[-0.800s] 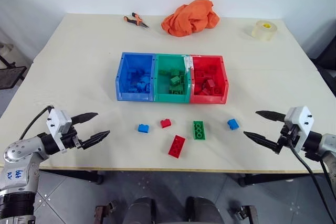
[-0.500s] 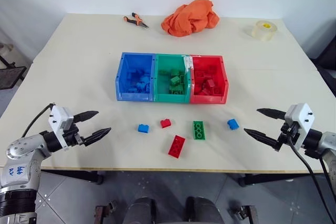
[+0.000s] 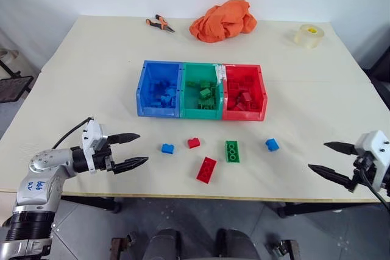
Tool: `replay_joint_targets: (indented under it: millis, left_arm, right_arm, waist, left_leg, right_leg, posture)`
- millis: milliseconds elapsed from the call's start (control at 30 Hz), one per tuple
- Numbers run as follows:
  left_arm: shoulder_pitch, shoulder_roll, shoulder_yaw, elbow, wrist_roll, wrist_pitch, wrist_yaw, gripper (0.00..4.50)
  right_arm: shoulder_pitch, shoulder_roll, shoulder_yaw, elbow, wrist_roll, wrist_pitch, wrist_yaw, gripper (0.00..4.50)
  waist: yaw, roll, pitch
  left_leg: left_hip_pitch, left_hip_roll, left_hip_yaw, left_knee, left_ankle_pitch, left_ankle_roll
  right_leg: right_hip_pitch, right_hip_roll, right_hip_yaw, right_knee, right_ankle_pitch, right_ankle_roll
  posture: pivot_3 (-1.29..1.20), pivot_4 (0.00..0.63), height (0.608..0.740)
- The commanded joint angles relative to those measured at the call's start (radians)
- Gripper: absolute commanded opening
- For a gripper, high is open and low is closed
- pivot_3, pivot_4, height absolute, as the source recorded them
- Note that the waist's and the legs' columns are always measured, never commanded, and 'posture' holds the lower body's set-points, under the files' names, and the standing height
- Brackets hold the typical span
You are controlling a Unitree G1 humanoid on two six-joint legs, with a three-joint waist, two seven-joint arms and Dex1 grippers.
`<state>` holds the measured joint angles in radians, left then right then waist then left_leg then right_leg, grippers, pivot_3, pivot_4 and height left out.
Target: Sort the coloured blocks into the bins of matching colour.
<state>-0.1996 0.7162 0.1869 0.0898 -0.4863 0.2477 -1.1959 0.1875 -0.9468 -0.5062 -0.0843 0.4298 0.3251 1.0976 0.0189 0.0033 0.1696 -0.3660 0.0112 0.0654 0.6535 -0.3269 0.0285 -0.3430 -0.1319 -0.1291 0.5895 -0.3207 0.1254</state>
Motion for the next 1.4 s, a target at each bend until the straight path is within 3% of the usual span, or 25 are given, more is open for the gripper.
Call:
replay_joint_targets:
  millis: [33, 233, 400, 533, 800, 1167, 1400]
  left_arm:
    - [-0.036, -0.009, 0.019, 0.038, -0.034, -0.053, -0.063, 4.45]
    - [-0.052, -0.023, 0.044, 0.074, -0.059, -0.107, -0.113, 4.45]
    - [-0.014, -0.048, 0.082, 0.05, -0.102, -0.121, -0.129, 4.45]
    - [0.036, -0.06, 0.104, 0.003, -0.126, -0.123, -0.114, 4.45]
    - [0.111, -0.07, 0.123, -0.078, -0.148, -0.108, -0.068, 4.45]
    - [0.115, -0.081, 0.112, -0.08, -0.155, -0.116, -0.055, 4.5]
    - [0.116, -0.112, 0.132, -0.096, -0.172, -0.126, -0.024, 4.5]
  right_arm:
    - [0.018, -0.026, -0.052, -0.06, 0.004, 0.021, -0.008, 4.5]
    - [-0.12, 0.031, 0.081, -0.07, -0.011, 0.103, -0.124, 4.5]
    - [-0.244, 0.162, 0.211, -0.07, -0.033, 0.138, -0.25, 4.5]
    - [-0.335, 0.265, 0.307, 0.042, -0.117, 0.083, -0.348, 4.5]
    - [-0.332, 0.295, 0.393, 0.11, -0.182, 0.013, -0.34, 4.5]
    - [-0.304, 0.272, 0.347, 0.032, -0.14, 0.046, -0.338, 0.9]
    - [-0.371, 0.256, 0.329, -0.155, -0.013, 0.186, -0.308, 0.88]
  waist:
    - [0.001, 0.0, 0.0]
    - [-0.007, 0.0, 0.0]
    - [-0.008, 0.0, 0.0]
    - [-0.011, 0.0, 0.0]
    - [-0.009, -0.001, -0.001]
    - [-0.008, -0.001, -0.001]
    - [-0.016, 0.0, 0.0]
  left_leg:
    - [0.0, 0.0, 0.0, 0.0, 0.0, 0.0]
    - [0.0, 0.001, 0.001, 0.001, 0.0, 0.0]
    - [-0.001, 0.001, -0.001, 0.002, 0.0, 0.0]
    - [-0.002, 0.0, -0.001, 0.003, 0.0, 0.0]
    - [-0.002, 0.0, -0.003, 0.004, 0.0, 0.0]
    - [-0.002, 0.0, -0.004, 0.004, 0.0, 0.001]
    - [-0.002, 0.0, -0.004, 0.004, 0.0, 0.001]
  right_leg:
    - [0.0, 0.0, 0.0, 0.0, 0.0, 0.0]
    - [0.0, 0.0, -0.001, 0.0, 0.0, 0.0]
    - [-0.001, 0.0, -0.001, 0.001, 0.0, 0.0]
    - [-0.001, 0.001, -0.001, 0.002, 0.0, 0.0]
    - [0.0, 0.001, 0.001, 0.002, 0.0, 0.0]
    - [0.001, 0.0, 0.001, 0.002, 0.0, 0.0]
    - [0.0, 0.0, 0.001, 0.002, 0.0, 0.0]
  posture:
    - [0.0, 0.15, 0.74]
    - [0.0, 0.15, 0.74]
    - [0.0, 0.15, 0.74]
    - [0.0, 0.15, 0.74]
    - [0.0, 0.15, 0.74]
    - [0.0, 0.15, 0.74]
    - [0.0, 0.15, 0.74]
